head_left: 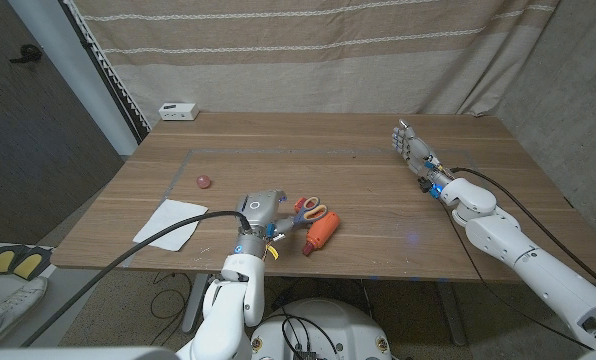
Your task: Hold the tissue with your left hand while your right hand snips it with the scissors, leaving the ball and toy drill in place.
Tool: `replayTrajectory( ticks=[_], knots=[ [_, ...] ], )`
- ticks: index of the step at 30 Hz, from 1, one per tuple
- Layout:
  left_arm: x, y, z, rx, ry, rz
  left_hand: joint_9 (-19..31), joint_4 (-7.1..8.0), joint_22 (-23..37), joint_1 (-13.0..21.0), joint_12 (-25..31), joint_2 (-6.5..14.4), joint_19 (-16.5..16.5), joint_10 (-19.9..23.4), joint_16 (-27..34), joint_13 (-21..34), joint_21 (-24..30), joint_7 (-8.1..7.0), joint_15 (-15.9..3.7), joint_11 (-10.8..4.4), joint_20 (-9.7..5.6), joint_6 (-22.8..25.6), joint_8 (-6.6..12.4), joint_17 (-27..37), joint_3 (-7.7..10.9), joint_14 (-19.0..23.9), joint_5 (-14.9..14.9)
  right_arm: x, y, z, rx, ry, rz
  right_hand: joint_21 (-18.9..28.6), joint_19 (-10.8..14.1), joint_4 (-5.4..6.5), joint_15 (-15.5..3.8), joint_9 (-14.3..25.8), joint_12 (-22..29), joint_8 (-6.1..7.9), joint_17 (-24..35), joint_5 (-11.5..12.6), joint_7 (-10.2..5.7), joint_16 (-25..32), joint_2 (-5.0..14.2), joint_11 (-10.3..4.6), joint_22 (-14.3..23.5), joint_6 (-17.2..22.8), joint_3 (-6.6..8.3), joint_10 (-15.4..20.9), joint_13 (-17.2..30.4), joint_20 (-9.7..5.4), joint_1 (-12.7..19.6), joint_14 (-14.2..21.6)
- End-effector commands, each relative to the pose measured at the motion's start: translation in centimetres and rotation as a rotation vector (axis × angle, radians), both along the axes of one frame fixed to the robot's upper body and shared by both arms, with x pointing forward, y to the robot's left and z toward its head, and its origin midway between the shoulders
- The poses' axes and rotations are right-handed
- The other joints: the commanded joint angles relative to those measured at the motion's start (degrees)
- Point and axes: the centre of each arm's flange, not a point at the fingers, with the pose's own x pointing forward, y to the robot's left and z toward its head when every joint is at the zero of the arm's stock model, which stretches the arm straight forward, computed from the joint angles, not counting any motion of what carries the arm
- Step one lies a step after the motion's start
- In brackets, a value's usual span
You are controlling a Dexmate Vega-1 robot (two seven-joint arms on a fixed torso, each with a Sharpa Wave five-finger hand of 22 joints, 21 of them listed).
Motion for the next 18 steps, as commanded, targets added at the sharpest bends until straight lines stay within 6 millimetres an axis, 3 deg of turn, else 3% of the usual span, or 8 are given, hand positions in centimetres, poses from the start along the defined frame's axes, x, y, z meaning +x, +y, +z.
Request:
replayTrajectory(
  ticks=[1, 18],
  knots=[
    [0.27, -0.02, -0.26, -0.006, 0.030, -0.005, 0.3, 0.20, -0.1, -0.6, -0.2, -0.2, 0.1, -0.2, 0.0, 0.2, 0.3, 0.15, -7.79, 0.30, -3.25, -0.3, -0.17, 0.2, -0.21, 0.1, -0.1, -0.15, -0.15, -0.16, 0.004, 0.005, -0.009, 0.0, -4.7, 0.18, -0.35, 0.3, 0.2, 0.26, 0.2, 0.0, 0.89, 0.0, 0.21, -0.10, 0.3, -1.5, 0.22, -4.5, 0.1, -0.04, -0.1, -9.6],
    [0.58, 0.75, -0.90, -0.046, 0.075, -0.012, 0.6, 0.18, -0.2, -1.6, -0.5, -0.3, 0.4, -0.7, -0.1, 0.7, 0.4, 0.38, -7.62, 0.41, -3.13, -1.0, -0.36, 0.1, -0.66, 0.1, 0.1, -0.11, -0.23, -0.26, 0.005, 0.007, -0.018, 0.1, -4.8, 0.17, -0.32, 0.3, 0.3, 0.33, 0.2, -0.2, 0.82, 0.1, 0.23, -0.03, 0.3, -1.6, 0.27, -4.6, 0.1, 0.07, -0.1, -9.7]
  ],
)
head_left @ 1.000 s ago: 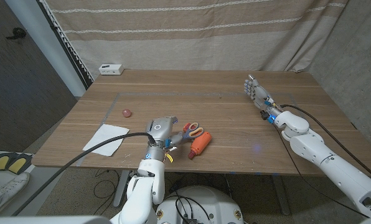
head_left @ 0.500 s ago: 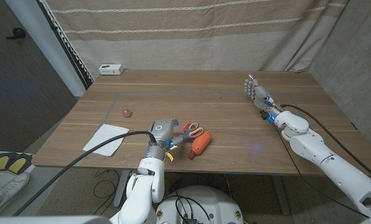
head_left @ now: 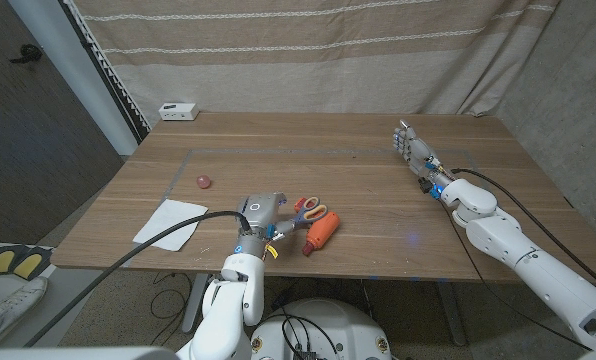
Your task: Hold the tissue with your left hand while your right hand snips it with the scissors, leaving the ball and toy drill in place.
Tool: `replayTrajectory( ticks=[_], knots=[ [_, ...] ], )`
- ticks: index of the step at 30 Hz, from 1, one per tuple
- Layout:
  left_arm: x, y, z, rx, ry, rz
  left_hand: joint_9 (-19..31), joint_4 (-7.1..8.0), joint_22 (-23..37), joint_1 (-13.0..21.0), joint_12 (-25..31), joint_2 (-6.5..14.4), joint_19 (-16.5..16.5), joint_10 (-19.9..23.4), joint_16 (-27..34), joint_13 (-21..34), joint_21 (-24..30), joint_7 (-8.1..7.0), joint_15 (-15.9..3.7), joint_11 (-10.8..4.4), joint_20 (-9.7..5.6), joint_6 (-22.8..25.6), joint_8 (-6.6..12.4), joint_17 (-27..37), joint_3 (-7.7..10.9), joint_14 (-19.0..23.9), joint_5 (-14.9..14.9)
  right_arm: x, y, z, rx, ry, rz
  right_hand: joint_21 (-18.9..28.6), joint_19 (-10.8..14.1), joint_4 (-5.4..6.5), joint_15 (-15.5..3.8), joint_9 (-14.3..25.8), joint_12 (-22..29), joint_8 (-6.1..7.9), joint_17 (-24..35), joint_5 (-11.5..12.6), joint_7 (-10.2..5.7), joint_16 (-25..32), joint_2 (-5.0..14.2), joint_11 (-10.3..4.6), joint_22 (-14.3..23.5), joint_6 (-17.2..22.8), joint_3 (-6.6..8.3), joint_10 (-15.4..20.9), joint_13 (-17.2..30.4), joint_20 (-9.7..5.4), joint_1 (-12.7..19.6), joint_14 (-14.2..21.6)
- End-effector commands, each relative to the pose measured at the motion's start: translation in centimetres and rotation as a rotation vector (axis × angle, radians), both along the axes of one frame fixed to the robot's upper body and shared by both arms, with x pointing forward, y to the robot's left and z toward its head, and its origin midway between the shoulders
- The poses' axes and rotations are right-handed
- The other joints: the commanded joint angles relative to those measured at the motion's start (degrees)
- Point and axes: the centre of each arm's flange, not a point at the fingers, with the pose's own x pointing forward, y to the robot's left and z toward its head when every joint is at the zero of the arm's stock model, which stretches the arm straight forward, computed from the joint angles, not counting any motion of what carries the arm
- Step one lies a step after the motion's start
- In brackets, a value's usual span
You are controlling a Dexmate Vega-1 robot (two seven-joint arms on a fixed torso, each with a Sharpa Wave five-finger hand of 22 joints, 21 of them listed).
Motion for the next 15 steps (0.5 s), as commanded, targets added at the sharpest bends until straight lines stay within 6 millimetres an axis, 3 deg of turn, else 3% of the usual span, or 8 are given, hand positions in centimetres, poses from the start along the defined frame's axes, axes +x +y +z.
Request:
replayTrajectory(
  ticks=[1, 15],
  knots=[
    [0.31, 0.70, -0.48, -0.033, 0.043, 0.002, 0.1, 0.10, 0.0, -0.3, -0.2, -0.1, 0.3, -0.1, -0.1, 0.2, 0.4, -0.04, -7.55, -0.15, -3.12, -0.1, 0.02, 0.1, -0.25, 0.1, 0.1, 0.01, -0.10, -0.08, 0.002, 0.004, -0.009, 0.1, -4.8, -0.04, -0.28, 0.3, 0.3, 0.33, 0.2, -0.2, 0.82, 0.1, 0.23, -0.03, 0.3, -1.6, 0.06, -4.6, 0.1, 0.04, -0.1, -9.7],
    [0.61, -0.11, -0.96, -0.025, 0.064, -0.032, 0.3, 0.05, 0.0, -0.6, -0.1, 0.1, 0.4, 0.1, -0.1, 0.5, 0.5, -0.17, -7.66, -0.02, -3.15, 0.1, 0.18, 0.1, -0.36, 0.2, 0.2, -0.21, -0.14, 0.01, 0.008, -0.002, -0.007, 0.1, -4.9, -0.03, -0.35, 0.3, 0.3, 0.39, 0.2, -0.3, 0.83, 0.1, 0.25, 0.07, 0.3, -1.6, 0.10, -4.8, 0.1, 0.05, -0.1, -9.8]
  ],
)
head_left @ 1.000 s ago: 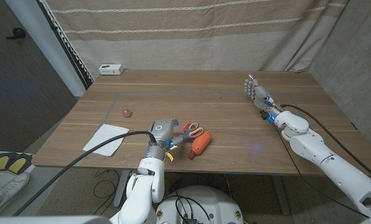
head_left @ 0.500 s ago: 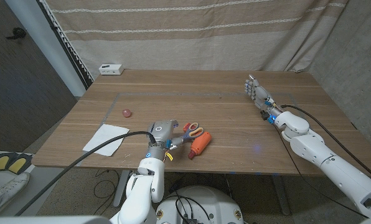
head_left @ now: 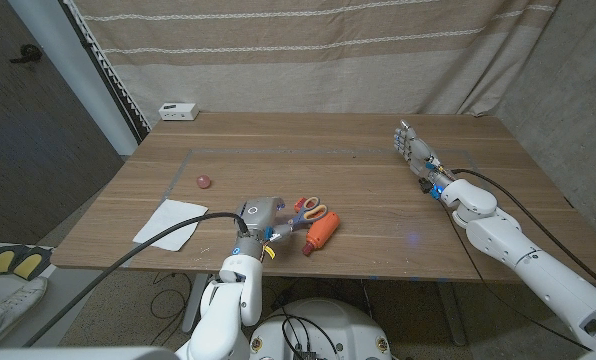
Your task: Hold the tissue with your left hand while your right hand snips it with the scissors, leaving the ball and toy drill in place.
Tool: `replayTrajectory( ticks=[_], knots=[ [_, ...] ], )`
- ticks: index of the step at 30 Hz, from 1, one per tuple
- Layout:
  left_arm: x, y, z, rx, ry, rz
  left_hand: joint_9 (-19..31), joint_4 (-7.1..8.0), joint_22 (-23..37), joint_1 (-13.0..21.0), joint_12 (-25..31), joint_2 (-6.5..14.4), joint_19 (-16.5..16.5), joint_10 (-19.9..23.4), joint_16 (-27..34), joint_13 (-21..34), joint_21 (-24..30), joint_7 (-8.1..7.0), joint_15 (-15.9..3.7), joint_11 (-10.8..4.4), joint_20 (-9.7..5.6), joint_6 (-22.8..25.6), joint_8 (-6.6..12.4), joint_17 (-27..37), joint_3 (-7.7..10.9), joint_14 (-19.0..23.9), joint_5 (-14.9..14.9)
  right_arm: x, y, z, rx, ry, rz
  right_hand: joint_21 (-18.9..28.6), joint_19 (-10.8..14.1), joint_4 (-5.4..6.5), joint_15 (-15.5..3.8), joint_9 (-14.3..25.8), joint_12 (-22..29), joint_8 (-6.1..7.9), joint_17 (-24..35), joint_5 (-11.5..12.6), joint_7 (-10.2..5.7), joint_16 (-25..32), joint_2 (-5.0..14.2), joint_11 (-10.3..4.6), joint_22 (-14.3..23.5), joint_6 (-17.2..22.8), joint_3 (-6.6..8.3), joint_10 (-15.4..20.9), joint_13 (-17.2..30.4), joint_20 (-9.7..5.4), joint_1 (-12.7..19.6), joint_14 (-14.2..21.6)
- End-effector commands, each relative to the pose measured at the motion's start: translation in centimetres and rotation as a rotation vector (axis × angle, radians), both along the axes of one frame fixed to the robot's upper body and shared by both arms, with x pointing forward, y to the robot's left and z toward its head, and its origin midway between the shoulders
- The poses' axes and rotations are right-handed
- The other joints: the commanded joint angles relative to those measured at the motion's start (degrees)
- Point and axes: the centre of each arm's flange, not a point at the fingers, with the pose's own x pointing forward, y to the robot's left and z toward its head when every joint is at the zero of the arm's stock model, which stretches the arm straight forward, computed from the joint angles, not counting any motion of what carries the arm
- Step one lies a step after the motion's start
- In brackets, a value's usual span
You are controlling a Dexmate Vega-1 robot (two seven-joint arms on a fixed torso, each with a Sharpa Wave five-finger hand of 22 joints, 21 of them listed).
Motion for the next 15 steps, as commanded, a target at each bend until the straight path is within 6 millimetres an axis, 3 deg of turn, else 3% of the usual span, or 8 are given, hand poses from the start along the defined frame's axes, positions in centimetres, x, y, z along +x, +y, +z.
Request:
replayTrajectory(
  ticks=[1, 15],
  knots=[
    [0.2, -0.6, -0.3, 0.000, 0.022, -0.033, 0.3, 0.04, 0.0, -0.6, -0.1, 0.1, 0.4, 0.1, -0.1, 0.3, 0.5, -0.11, -7.60, -0.15, -3.16, 0.1, 0.20, 0.1, -0.37, 0.1, 0.2, -0.2, -0.1, 0.1, 0.003, -0.006, -0.004, 0.1, -4.9, -0.03, -0.35, 0.3, 0.3, 0.40, 0.2, 0.0, 0.87, 0.1, 0.25, 0.08, 0.3, -1.6, 0.10, -4.9, 0.1, 0.06, -0.1, -9.8],
    [0.0, -0.7, -1.8, -0.015, 0.030, -0.045, 0.6, 0.03, 0.0, -1.0, -0.1, 0.2, 0.3, 0.5, 0.0, 0.6, 0.5, -0.04, -7.81, -0.46, -3.24, 0.6, 0.43, 0.1, -0.45, 0.4, 0.2, -0.5, -0.2, -0.1, -0.008, -0.005, -0.007, 0.0, -5.5, -0.03, -0.25, 0.3, 0.4, 0.43, 0.2, -0.2, 0.74, 0.1, 0.27, 0.20, 0.3, -1.7, 0.15, -5.2, 0.1, 0.01, -0.1, -10.1]
  ],
)
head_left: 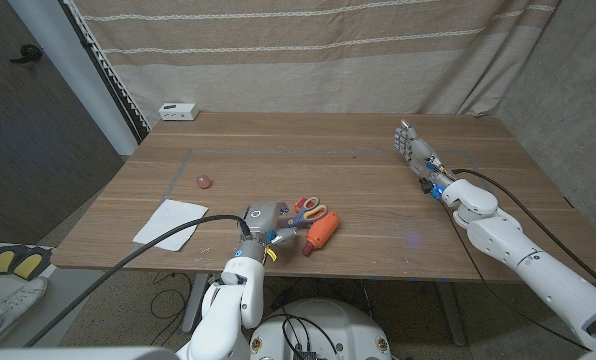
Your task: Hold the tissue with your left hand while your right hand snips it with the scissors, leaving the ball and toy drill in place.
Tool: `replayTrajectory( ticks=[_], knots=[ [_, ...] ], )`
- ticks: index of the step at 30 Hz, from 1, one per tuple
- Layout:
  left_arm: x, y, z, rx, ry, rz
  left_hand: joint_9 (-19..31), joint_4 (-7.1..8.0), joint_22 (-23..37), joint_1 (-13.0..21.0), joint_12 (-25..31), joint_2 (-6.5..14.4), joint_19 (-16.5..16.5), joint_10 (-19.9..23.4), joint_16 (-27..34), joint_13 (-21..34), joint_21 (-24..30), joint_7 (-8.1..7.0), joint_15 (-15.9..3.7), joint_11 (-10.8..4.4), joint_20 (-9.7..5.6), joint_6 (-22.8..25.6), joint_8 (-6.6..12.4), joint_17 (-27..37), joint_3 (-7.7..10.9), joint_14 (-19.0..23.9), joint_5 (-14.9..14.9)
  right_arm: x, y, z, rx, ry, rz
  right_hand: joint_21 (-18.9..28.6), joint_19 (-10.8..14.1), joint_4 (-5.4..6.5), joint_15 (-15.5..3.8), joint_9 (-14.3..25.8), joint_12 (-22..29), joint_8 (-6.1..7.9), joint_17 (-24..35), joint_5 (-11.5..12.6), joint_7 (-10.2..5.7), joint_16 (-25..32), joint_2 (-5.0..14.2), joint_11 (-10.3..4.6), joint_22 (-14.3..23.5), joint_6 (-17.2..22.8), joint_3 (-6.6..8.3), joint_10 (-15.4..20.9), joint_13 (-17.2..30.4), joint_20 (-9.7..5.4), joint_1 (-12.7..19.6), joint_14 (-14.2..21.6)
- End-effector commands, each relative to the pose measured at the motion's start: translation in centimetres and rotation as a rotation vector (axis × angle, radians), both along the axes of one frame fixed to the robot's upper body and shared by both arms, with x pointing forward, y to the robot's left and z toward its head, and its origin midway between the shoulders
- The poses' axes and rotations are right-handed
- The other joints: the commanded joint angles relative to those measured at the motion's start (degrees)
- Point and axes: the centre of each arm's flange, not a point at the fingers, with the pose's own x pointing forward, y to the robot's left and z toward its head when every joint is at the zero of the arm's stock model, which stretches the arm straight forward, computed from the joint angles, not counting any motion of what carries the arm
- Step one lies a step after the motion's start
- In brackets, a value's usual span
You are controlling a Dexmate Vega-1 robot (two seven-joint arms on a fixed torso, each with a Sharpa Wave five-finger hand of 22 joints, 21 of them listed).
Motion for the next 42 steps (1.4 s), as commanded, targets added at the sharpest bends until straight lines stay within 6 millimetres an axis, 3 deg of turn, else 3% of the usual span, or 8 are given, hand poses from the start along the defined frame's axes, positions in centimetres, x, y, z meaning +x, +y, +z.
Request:
replayTrajectory(
  ticks=[1, 34, 37, 42],
  knots=[
    [0.0, -0.2, -0.9, -0.011, 0.002, -0.012, 0.3, 0.03, 0.0, -0.5, -0.1, 0.1, 0.3, 0.4, 0.0, 0.4, 0.5, -0.13, -7.81, -0.42, -3.24, 0.4, 0.35, 0.1, -0.47, 0.4, 0.3, -0.2, -0.1, -0.2, -0.003, 0.002, -0.005, 0.0, -5.5, -0.05, -0.21, 0.3, 0.4, 0.43, 0.2, -0.2, 0.74, 0.1, 0.26, 0.21, 0.1, -1.7, 0.15, -5.2, 0.1, 0.03, -0.1, -10.1],
    [1.5, 0.4, -1.2, -0.034, 0.015, -0.008, 0.7, 0.13, 0.1, -1.6, -0.6, 0.2, -0.2, -0.4, -0.4, 1.1, 0.6, -0.20, -7.46, -0.09, -3.11, -0.4, 0.07, 0.1, -0.79, -0.4, 0.5, 0.2, 0.3, 0.0, -0.012, 0.016, -0.009, 0.2, -5.4, -0.22, -0.16, 0.3, 0.5, 0.54, 0.2, -0.3, 0.66, 0.2, 0.15, 0.19, 0.1, -1.8, 0.22, -5.3, 0.1, 0.24, 0.2, -10.2],
    [1.7, 0.4, -1.2, -0.024, 0.018, -0.015, 0.4, 0.09, 0.1, -1.7, -0.5, 0.3, -0.1, 0.0, -0.3, 1.2, 0.7, -1.51, -7.64, -0.44, -3.16, -1.0, -0.37, 0.1, -0.76, -0.2, 0.5, 0.3, 0.3, 0.0, -0.011, 0.019, -0.011, 0.3, -5.4, -0.22, -0.13, 0.3, 0.6, 0.54, 0.2, -0.3, 0.64, 0.2, 0.15, 0.20, 0.1, -1.9, 0.23, -5.3, 0.1, 0.25, 0.2, -10.3],
    [2.2, 0.4, -1.2, -0.022, 0.034, -0.021, 0.2, 0.04, 0.1, -1.7, -0.5, 0.4, 0.0, 0.1, -0.2, 1.3, 0.8, -1.46, -7.81, -0.44, -3.24, -1.5, -0.71, 0.1, -0.69, 0.1, 0.5, 0.4, 0.4, 0.0, -0.011, 0.021, -0.011, 0.3, -5.3, -0.23, -0.12, 0.3, 0.6, 0.55, 0.2, -0.4, 0.62, 0.2, 0.18, 0.20, 0.1, -1.9, 0.26, -5.3, 0.1, 0.26, 0.2, -10.3]
  ],
)
